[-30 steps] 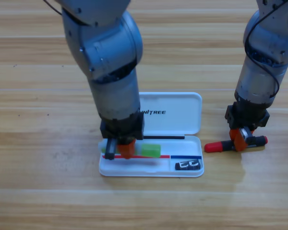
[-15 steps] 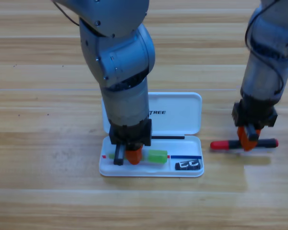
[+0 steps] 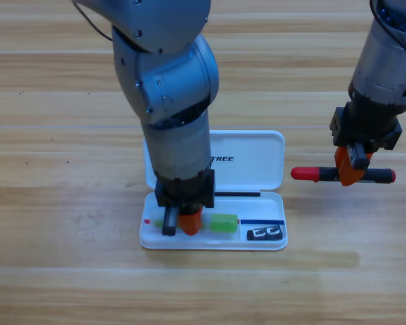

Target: Clean up eraser and pencils

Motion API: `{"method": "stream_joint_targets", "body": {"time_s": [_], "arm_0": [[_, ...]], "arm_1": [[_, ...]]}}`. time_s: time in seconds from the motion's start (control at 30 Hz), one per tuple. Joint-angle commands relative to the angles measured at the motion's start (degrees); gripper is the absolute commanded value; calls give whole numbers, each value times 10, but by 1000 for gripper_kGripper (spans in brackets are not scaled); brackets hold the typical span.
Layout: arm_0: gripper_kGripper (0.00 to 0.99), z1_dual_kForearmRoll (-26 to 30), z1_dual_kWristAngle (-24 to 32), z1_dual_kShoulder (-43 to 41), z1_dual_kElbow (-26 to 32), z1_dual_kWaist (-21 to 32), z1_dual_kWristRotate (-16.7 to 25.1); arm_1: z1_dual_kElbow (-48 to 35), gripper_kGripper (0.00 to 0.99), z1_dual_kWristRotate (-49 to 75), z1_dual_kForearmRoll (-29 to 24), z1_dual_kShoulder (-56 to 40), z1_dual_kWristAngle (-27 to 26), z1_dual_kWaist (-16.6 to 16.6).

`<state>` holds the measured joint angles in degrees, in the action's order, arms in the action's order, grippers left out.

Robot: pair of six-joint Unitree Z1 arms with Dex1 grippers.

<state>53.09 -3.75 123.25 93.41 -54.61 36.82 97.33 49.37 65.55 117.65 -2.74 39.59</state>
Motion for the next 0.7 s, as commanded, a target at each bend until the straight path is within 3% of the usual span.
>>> {"method": "stream_joint_targets", "body": {"time_s": [0.03,0.7], "arm_0": [[0,5,9,33,-5,-9,-11],[0,5,2,42,-3,11,-12]], "arm_1": [[7,0,-7,10,8,-1,22],[36,0,-16,10,32,-6,30]]}}
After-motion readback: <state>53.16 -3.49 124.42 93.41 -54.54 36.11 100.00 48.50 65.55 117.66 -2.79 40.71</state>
